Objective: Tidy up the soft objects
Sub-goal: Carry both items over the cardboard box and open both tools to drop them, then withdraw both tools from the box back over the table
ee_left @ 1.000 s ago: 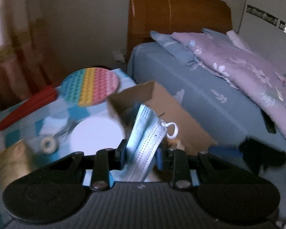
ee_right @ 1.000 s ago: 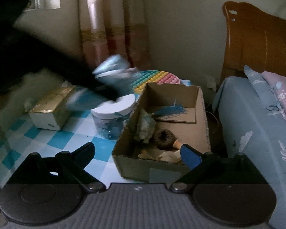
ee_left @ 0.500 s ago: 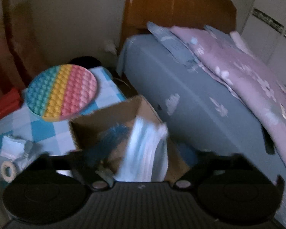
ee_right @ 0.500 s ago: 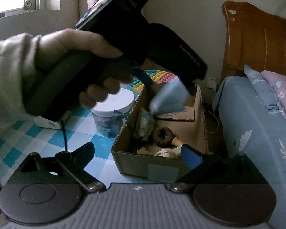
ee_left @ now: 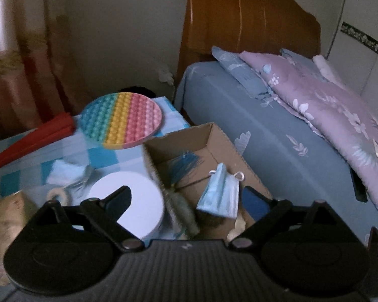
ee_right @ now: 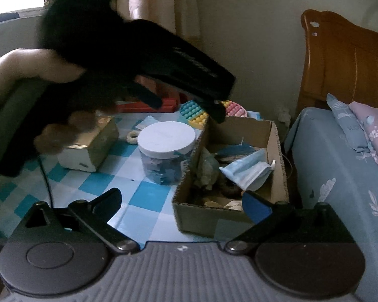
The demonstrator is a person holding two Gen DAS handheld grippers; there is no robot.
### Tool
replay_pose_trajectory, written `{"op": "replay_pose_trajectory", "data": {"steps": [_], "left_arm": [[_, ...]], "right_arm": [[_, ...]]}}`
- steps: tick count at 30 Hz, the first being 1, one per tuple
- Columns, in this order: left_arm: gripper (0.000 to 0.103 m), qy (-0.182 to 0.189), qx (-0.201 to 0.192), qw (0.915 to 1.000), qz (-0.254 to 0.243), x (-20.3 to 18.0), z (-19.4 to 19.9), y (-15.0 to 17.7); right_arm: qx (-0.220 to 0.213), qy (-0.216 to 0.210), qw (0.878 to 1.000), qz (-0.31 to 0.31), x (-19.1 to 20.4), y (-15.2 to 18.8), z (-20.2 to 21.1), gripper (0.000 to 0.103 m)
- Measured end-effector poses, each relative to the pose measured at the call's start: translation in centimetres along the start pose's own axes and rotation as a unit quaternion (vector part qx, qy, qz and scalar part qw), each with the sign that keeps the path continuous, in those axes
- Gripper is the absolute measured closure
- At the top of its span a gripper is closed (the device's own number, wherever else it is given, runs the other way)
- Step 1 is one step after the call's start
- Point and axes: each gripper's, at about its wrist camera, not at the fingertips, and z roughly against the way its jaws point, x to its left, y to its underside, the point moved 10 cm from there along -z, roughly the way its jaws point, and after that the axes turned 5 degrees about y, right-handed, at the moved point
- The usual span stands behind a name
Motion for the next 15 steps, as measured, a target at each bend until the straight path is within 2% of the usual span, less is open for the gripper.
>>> {"op": "replay_pose_trajectory", "data": {"steps": [5, 8, 15], "left_arm": [[0.005, -0.025, -0.027, 0.9993, -0.005, 0.9, 4.2, 1.9], [0.005, -0.054, -0.042, 0.9977, -0.007, 2.1, 6.5, 3.5], [0.002, -0.121, -0.076, 0.9890, 0.039, 6.8, 11.7, 8.3]], "right_arm": [[0.003, -0.002, 1.000, 0.001, 1.0, 0.1, 0.7, 0.000], [0.006, 0.000, 1.000, 0.003, 1.6, 0.2, 1.0, 0.000], [0.014, 0.001, 1.000, 0.010, 2.8, 0.3, 0.9, 0.000]]}}
